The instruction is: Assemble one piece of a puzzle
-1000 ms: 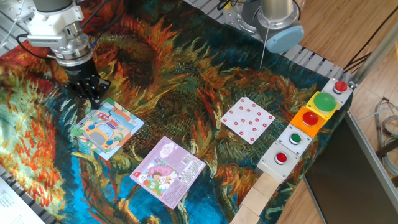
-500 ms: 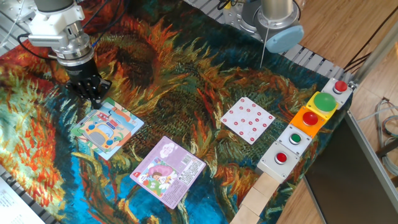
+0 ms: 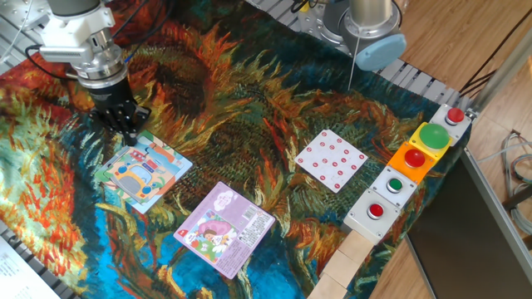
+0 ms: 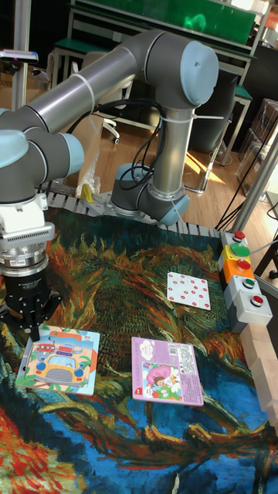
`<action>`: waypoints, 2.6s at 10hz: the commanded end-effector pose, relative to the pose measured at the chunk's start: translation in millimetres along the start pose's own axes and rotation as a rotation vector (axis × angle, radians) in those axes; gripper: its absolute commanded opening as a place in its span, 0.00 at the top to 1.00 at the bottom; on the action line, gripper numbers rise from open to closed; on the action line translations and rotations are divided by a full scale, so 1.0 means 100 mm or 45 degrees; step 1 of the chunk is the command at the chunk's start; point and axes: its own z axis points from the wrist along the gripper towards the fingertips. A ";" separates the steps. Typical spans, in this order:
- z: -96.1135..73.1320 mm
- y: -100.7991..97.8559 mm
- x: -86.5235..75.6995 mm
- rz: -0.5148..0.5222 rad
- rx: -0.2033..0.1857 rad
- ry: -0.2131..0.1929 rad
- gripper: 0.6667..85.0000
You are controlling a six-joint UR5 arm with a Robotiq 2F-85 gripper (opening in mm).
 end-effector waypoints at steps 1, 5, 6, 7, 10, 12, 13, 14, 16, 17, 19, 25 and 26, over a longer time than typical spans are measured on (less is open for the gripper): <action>-0.01 0.00 -0.02 0.011 -0.002 -0.014 0.99; 0.03 0.02 -0.05 0.019 0.004 -0.026 0.99; 0.03 0.03 -0.05 0.019 0.002 -0.027 0.99; 0.03 0.04 -0.05 0.020 -0.001 -0.029 0.99; 0.03 0.05 -0.06 0.025 -0.006 -0.032 0.99; 0.03 0.06 -0.06 0.025 -0.009 -0.034 0.99; 0.04 0.07 -0.07 0.026 -0.011 -0.035 0.99; 0.04 0.06 -0.07 0.025 -0.009 -0.034 0.99; 0.03 0.06 -0.06 0.025 -0.009 -0.032 0.99; 0.02 0.06 -0.06 0.027 -0.009 -0.032 0.99; 0.02 0.07 -0.07 0.032 -0.012 -0.034 0.99; 0.04 0.07 -0.09 0.034 -0.006 -0.032 0.99; 0.04 0.09 -0.09 0.035 -0.008 -0.033 0.99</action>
